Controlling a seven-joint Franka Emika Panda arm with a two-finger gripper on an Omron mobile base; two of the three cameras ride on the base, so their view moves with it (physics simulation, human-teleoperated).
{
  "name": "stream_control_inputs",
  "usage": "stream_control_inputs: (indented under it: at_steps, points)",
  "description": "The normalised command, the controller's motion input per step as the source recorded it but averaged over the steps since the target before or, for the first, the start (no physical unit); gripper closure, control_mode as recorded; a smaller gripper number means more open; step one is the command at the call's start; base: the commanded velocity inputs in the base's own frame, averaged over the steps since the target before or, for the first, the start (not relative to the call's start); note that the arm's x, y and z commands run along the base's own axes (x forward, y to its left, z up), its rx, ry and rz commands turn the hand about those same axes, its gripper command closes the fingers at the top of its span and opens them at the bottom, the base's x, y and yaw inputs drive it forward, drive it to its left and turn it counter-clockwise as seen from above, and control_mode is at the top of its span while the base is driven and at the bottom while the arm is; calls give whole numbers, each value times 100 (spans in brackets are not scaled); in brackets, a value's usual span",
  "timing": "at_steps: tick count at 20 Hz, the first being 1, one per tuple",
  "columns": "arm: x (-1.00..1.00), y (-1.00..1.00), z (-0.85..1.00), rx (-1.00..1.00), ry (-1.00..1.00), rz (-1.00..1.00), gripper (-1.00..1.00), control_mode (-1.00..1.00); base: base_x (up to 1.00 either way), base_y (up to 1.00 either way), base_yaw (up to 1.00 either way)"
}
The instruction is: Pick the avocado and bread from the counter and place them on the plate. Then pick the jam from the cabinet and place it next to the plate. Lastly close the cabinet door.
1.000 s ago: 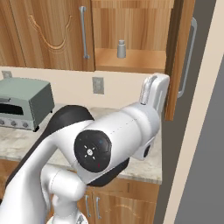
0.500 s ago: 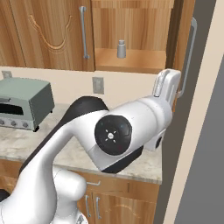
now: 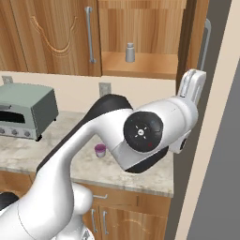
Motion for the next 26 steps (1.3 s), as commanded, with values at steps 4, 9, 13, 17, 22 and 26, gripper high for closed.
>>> stream_control_inputs:
  at_steps: [4, 9, 13, 17, 22, 26]
  points:
    - [33, -18, -8, 0, 0, 0, -100, -100, 0, 0, 0]
    - [28, -20, -24, 2, -1, 5, -100, -100, 0, 0, 0]
    - [18, -15, -59, 5, -3, 20, -100, -100, 0, 0, 0]
    - [66, -8, -48, 3, 0, 17, -100, -100, 0, 0, 0]
    - [68, -3, -38, 2, 0, 17, -100, -100, 0, 0, 0]
    - [12, 51, -9, 2, -1, 27, -100, -100, 0, 0, 0]
